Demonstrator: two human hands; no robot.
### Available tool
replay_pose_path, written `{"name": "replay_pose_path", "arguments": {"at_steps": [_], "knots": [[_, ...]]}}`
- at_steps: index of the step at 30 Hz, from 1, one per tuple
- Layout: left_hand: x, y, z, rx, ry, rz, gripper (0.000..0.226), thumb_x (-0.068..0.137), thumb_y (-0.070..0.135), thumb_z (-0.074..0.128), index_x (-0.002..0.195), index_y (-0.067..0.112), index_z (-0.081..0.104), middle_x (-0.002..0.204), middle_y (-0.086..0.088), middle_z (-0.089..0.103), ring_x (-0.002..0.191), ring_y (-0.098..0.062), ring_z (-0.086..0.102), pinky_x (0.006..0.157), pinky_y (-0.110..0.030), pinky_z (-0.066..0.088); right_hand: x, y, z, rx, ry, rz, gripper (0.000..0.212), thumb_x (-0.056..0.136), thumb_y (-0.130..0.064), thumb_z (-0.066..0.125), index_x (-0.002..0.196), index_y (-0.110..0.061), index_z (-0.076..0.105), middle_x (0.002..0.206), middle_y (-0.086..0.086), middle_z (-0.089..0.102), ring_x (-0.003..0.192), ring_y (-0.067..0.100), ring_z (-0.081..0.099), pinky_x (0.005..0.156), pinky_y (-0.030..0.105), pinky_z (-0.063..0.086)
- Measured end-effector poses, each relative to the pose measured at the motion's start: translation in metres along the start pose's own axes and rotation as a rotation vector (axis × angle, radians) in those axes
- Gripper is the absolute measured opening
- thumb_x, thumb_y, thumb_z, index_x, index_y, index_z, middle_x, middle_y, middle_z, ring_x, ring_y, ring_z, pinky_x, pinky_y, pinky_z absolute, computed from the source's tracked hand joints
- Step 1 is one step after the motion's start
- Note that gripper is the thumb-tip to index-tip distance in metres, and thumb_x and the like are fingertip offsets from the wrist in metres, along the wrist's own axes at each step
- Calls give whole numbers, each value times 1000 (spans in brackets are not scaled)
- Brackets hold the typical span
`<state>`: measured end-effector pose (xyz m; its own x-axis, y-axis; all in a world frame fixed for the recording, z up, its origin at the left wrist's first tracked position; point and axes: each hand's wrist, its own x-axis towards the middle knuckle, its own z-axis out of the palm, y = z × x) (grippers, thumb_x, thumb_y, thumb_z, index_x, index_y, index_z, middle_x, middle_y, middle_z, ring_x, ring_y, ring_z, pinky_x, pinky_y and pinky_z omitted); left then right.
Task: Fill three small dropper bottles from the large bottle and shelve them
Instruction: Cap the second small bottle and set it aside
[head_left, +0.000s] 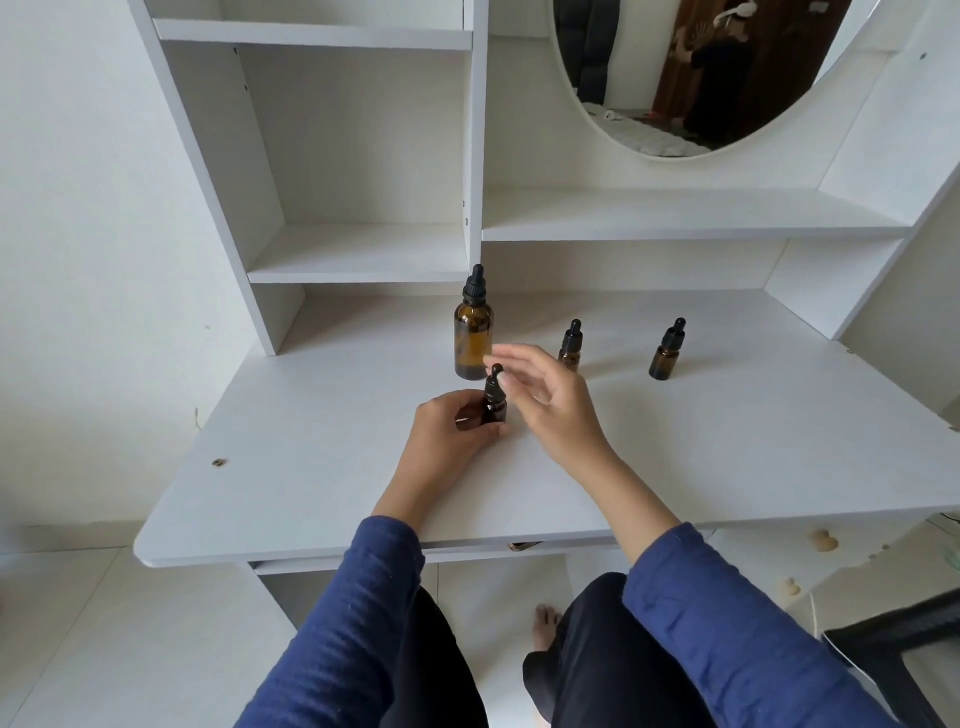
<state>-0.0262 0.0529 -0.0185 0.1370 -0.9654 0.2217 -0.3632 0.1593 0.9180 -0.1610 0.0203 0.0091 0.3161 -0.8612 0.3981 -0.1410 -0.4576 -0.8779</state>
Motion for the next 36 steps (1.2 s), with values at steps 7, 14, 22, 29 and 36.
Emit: {"name": "replay_pose_path", "arguments": {"at_steps": [7, 14, 22, 29, 36], "knots": [[-1, 2, 1, 40, 19, 43, 14, 76, 14, 75, 88, 9, 69, 77, -6, 70, 66, -1, 58, 61, -8, 43, -4, 4, 8, -31, 161, -2, 27, 74, -11, 76, 98, -17, 64, 87, -8, 65, 82, 5, 61, 76, 15, 50], [-1, 4, 0, 5, 15, 20, 19, 75, 13, 75, 92, 9, 69, 83, -3, 71, 73, -3, 63, 65, -7, 46, -7, 8, 7, -10, 101, -42, 28, 83, -6, 65, 108, -17, 63, 99, 1, 68, 92, 7, 63, 87, 21, 49], [-2, 6, 0, -9, 7, 1, 17, 75, 11, 75, 91, 10, 69, 80, 4, 70, 67, 8, 62, 64, -4, 44, -5, 7, 5, 11, 12, -47, 28, 87, -3, 58, 114, -12, 59, 107, -1, 67, 103, 7, 61, 96, 22, 46], [-3, 7, 0, 24, 11, 31, 14, 75, 9, 75, 85, 15, 68, 73, 9, 66, 63, 9, 59, 62, -4, 43, 4, 4, 7, -13, 75, -22, 24, 72, -5, 75, 89, -17, 64, 84, -1, 67, 79, 14, 63, 83, 29, 53], [-5, 10, 4, 112, 31, 79, 12, 79, 11, 69, 88, 18, 65, 81, 5, 67, 75, 1, 63, 68, -11, 47, 0, 8, 11, -95, 137, -93, 21, 76, -7, 72, 95, -12, 63, 85, -4, 66, 79, 9, 64, 77, 23, 54]]}}
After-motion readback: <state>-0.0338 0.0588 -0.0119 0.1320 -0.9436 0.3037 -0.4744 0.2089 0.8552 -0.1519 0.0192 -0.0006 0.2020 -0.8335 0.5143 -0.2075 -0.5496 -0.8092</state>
